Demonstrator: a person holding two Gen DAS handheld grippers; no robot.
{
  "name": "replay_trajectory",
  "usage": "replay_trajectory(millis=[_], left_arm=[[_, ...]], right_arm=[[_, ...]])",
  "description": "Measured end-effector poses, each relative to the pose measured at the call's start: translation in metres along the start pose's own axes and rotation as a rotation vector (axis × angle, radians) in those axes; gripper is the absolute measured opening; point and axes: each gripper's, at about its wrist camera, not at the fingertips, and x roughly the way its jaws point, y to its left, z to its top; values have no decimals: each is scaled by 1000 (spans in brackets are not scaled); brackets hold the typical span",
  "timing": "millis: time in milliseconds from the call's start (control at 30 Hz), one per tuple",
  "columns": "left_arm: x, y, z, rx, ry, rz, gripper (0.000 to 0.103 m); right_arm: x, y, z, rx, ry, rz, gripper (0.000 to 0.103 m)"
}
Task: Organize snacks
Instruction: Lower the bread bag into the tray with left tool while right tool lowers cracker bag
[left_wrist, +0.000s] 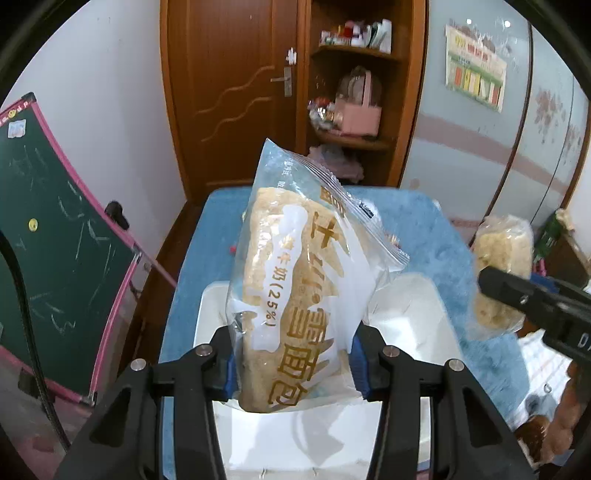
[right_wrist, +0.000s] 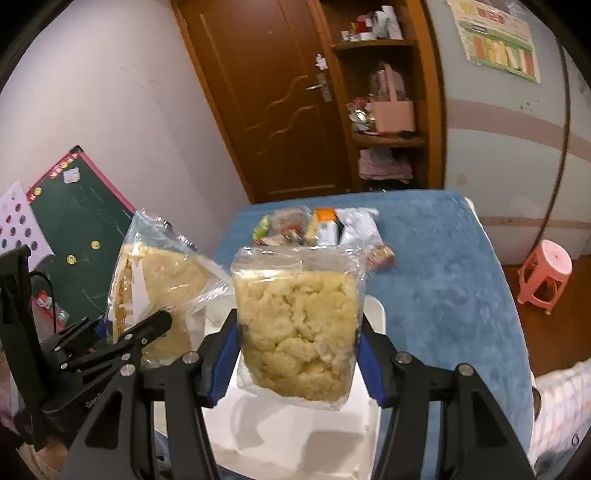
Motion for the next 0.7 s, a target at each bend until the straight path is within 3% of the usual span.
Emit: replay_trajectory(millis=[100,233,433,533,567,600,700], left_arm=[[11,-1,-12,-6,42,12,46],[22,-1,-18,-38,93,-26,47],[32,-9,-25,-24,123,-26,49],[33,-11,-24,-35,129,-27,69],[31,-11,-24,-36,120,-29,85],[29,-11,-24,-35,109,-29,94],[20,-12,-22,-30,52,-21,96]], right_arm=[[11,-10,-11,26,29,-56,58],[24,-14,-24,45,93,-70,58],[37,-7,-31,11,139,-75,59],[44,-4,-35,12,179,-68,59],[47,-5,-36,21,194,-56,59],[49,-7,-37,36,209,-43,60],[53,-11,-41,69,229,-41,62]])
